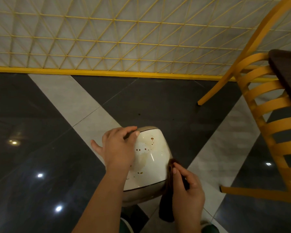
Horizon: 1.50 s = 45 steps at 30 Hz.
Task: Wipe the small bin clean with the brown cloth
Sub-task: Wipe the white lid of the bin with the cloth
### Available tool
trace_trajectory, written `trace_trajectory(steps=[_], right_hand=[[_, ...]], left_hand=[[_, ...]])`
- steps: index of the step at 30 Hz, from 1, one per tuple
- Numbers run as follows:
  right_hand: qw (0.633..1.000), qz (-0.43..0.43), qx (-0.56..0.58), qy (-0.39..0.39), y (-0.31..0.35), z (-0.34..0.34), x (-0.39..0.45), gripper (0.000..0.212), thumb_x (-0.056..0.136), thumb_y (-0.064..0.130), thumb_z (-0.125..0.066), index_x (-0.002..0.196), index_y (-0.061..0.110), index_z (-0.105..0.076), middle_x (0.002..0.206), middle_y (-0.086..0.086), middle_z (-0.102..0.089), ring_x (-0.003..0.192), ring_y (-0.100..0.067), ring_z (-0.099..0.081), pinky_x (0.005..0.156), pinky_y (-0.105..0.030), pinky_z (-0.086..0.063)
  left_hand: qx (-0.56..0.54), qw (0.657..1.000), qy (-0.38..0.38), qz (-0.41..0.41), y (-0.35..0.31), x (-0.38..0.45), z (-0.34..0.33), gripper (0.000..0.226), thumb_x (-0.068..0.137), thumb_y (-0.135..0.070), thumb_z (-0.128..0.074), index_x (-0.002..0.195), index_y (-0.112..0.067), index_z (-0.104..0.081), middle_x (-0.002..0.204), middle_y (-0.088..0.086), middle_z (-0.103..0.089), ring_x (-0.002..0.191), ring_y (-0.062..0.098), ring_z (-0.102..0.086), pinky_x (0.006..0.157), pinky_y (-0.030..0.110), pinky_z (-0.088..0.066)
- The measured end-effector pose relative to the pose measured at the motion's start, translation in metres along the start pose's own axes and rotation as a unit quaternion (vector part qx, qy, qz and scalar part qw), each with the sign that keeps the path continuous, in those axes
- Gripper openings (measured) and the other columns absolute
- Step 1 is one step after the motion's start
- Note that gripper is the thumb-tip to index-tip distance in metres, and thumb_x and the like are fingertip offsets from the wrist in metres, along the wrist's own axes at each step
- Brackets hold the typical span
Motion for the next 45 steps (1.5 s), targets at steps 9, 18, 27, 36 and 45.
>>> trace_trajectory(steps=[9, 18, 27, 36, 45], right_hand=[[0.992, 0.111, -0.041, 0.041, -0.018, -0.005, -0.036, 0.046, 0.076, 0.006, -0.075, 0.094, 0.047, -0.063, 0.099, 0.017, -0.061, 0.1, 0.012, -0.051, 0.081, -0.002, -0.038], [0.928, 0.336, -0.131, 0.09, -0.008, -0.001, -0.03, 0.024, 0.085, 0.034, -0.062, 0.107, 0.032, -0.071, 0.103, 0.013, -0.06, 0.096, -0.004, -0.057, 0.087, -0.009, -0.041], [0.963, 0.185, -0.145, 0.131, 0.017, -0.019, 0.006, 0.031, 0.092, 0.032, -0.056, 0.123, 0.04, -0.057, 0.107, 0.029, -0.05, 0.105, 0.004, -0.05, 0.096, -0.022, -0.046], [0.914, 0.33, -0.2, 0.127, 0.035, -0.035, -0.002, 0.027, 0.092, 0.039, -0.051, 0.115, 0.035, -0.066, 0.104, 0.013, -0.059, 0.095, -0.002, -0.052, 0.077, -0.008, -0.04], [0.948, 0.242, -0.177, 0.109, 0.016, -0.019, -0.004, 0.026, 0.092, 0.038, -0.051, 0.115, 0.041, -0.062, 0.104, 0.023, -0.053, 0.095, 0.006, -0.053, 0.082, -0.006, -0.04]], left_hand=[[0.129, 0.971, 0.124, -0.16, -0.008, -0.015, 0.016, 0.054, 0.094, -0.055, -0.036, 0.145, -0.051, -0.018, 0.159, -0.017, -0.009, 0.147, 0.013, 0.004, 0.112, 0.049, 0.017], [0.298, 0.895, 0.215, -0.254, 0.003, -0.053, 0.019, 0.106, 0.064, -0.084, -0.046, 0.146, -0.049, 0.01, 0.158, -0.015, 0.017, 0.132, 0.011, 0.038, 0.102, 0.054, 0.033], [0.293, 0.903, 0.215, -0.228, -0.002, -0.055, 0.021, 0.112, 0.063, -0.076, -0.06, 0.147, -0.045, 0.007, 0.158, -0.018, 0.008, 0.143, 0.018, 0.027, 0.105, 0.055, 0.029], [0.293, 0.904, 0.225, -0.213, -0.007, -0.055, 0.02, 0.109, 0.061, -0.079, -0.052, 0.148, -0.044, 0.006, 0.158, -0.018, 0.007, 0.144, 0.017, 0.023, 0.108, 0.059, 0.023], [0.281, 0.906, 0.242, -0.206, -0.007, -0.054, 0.019, 0.111, 0.066, -0.072, -0.062, 0.148, -0.043, 0.006, 0.158, -0.018, 0.009, 0.147, 0.012, 0.009, 0.109, 0.056, 0.022]])
Point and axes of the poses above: each hand's wrist, its own x-axis towards the middle knuckle, its own z-axis out of the back of the hand, y = z × x, the point moved 4 cm from there along x, towards the middle knuckle
